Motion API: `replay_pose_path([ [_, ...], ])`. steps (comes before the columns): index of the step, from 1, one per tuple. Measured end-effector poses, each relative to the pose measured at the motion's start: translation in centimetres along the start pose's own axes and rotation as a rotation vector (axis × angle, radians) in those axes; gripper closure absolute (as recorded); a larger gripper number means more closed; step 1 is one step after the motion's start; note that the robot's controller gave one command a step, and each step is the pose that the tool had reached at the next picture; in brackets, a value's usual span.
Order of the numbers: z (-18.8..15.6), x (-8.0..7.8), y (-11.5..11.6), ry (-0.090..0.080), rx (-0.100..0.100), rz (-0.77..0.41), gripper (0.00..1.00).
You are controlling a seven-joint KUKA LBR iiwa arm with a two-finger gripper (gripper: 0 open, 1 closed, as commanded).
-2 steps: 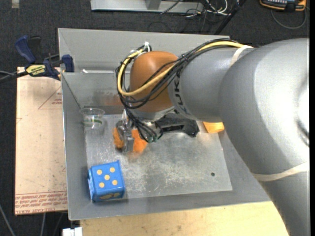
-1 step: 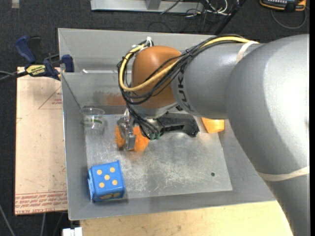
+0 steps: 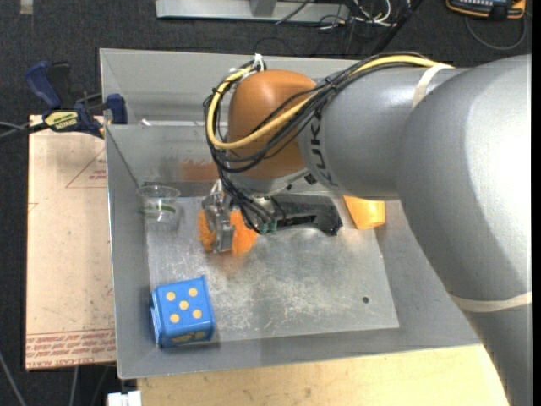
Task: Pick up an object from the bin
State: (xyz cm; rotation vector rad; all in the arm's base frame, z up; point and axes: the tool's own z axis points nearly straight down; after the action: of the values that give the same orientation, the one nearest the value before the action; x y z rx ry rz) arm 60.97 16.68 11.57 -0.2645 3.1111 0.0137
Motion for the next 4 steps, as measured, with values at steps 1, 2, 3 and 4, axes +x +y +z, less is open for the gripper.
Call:
replay_pose_path([
  [1, -0.6, -0.1, 0.0, -0.002, 0.000, 0.000, 1.00],
  [2, -1.1, 0.0, 0.0, 0.000, 0.000, 0.001, 1.00],
  [3, -1.8, 0.0, 0.0, 0.001, 0.000, 0.001, 1.00],
  [4, -2.6, -0.1, 0.0, -0.001, -0.001, 0.001, 1.00],
])
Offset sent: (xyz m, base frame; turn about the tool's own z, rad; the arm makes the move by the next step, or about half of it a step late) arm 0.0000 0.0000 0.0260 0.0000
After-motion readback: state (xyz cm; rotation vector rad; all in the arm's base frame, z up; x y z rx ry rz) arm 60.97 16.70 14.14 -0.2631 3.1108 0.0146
